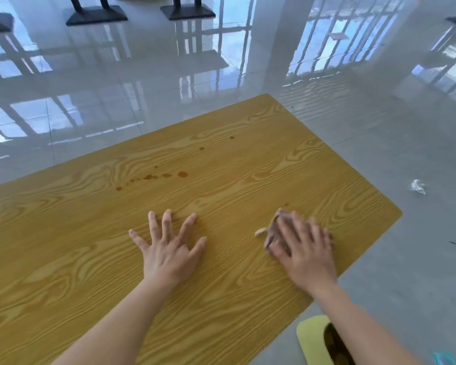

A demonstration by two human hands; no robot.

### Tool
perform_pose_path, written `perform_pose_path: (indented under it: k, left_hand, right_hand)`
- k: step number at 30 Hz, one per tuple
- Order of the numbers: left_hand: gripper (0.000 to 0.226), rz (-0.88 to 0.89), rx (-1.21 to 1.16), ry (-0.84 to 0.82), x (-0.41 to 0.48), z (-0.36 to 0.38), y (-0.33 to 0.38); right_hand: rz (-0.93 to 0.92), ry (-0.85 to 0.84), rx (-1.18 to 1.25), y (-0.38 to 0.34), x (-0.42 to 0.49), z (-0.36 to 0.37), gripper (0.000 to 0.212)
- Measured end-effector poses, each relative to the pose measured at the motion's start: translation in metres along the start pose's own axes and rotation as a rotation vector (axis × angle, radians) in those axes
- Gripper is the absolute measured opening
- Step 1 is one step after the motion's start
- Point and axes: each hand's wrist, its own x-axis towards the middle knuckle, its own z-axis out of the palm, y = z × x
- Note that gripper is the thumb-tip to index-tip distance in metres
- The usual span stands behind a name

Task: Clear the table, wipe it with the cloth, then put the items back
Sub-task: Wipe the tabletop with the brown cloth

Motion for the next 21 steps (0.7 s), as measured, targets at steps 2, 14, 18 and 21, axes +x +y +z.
perform_pose_path:
  k: [2,14,18,21]
  left_hand:
    - [0.069,-0.028,0.045,0.04,0.001,0.004,0.008]
    - [0.07,-0.053,0.065,0.046,0.0,0.006,0.01]
    - [0.069,-0.06,0.064,0.056,0.002,0.007,0.01]
    - [0.067,-0.06,0.053,0.066,0.001,0.008,0.009]
  right_hand:
    - [0.27,-0.035,0.118,0.011,0.039,-0.008,0.077]
    - [-0.294,0.004,-0.033,0.002,0.009,-0.002,0.071]
    - [0.212,-0.034,0.087,0.006,0.084,-0.015,0.078]
    - [0.15,-0.054,0.133,-0.047,0.083,-0.017,0.076]
